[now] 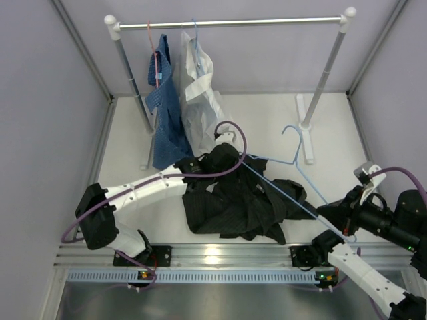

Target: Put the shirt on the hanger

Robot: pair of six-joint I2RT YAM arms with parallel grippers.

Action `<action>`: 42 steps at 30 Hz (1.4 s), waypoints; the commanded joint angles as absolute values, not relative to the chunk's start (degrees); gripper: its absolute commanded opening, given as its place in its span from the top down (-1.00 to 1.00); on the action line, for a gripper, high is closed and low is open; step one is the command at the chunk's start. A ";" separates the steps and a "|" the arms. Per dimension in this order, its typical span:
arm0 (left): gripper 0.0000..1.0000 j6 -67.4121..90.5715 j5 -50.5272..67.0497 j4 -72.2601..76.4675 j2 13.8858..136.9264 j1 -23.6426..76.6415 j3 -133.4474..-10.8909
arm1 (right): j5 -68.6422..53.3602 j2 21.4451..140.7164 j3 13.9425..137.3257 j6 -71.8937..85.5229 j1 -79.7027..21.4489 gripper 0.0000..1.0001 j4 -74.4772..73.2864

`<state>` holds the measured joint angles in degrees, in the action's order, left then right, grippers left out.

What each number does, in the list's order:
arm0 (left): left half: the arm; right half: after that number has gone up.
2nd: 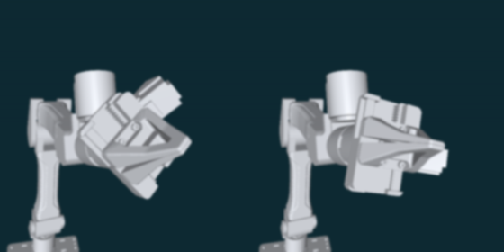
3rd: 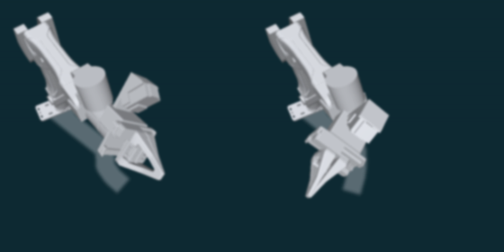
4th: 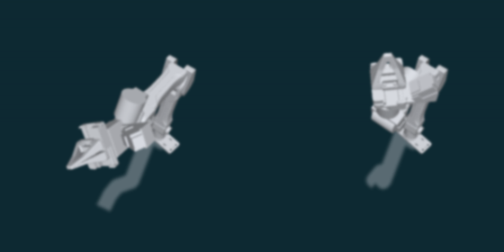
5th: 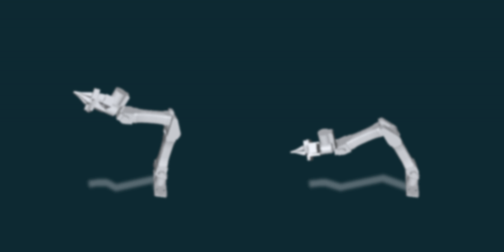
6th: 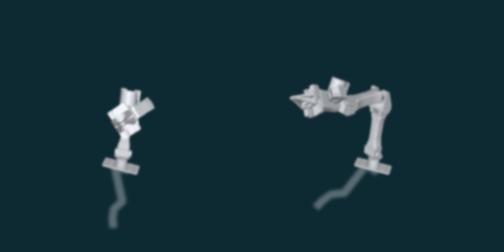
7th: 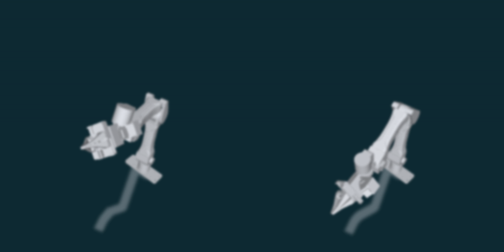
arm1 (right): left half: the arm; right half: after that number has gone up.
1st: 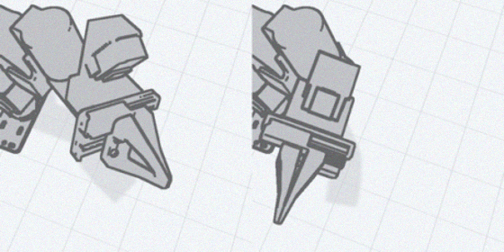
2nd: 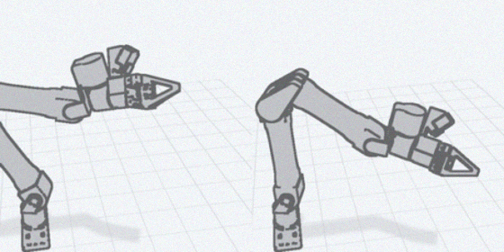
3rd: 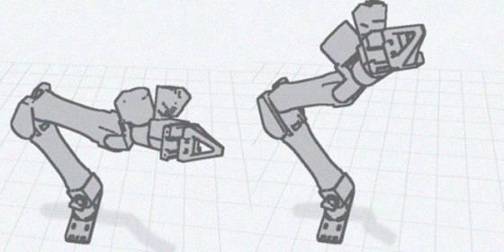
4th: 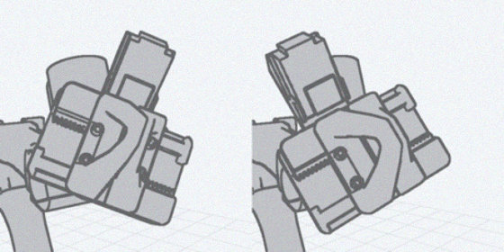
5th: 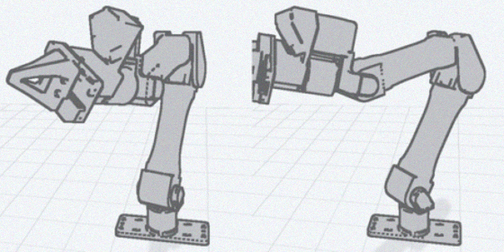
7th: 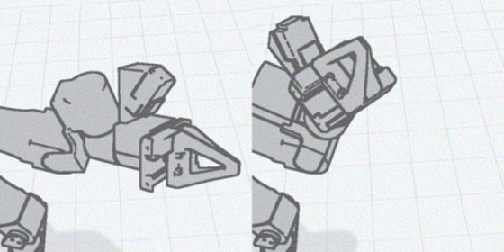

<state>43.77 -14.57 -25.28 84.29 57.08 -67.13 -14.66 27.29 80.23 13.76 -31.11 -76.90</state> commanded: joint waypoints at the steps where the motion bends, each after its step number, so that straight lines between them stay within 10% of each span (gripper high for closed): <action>1: 1.00 46.76 -13.27 -25.84 84.90 55.64 -69.87 | -14.50 25.14 79.11 15.21 -31.99 1.00 -82.00; 32: 1.00 43.43 -2.65 -27.69 79.80 55.98 -75.58 | -10.87 32.34 79.73 13.63 -35.68 1.00 -81.40; 42: 1.00 29.00 2.21 -27.77 82.27 76.80 -91.23 | -15.65 33.07 76.38 11.24 -35.60 1.00 -69.39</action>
<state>34.61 0.58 -29.21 84.18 71.96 -86.41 -14.31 35.57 76.62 11.55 -34.87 -77.17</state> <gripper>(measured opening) 0.034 0.006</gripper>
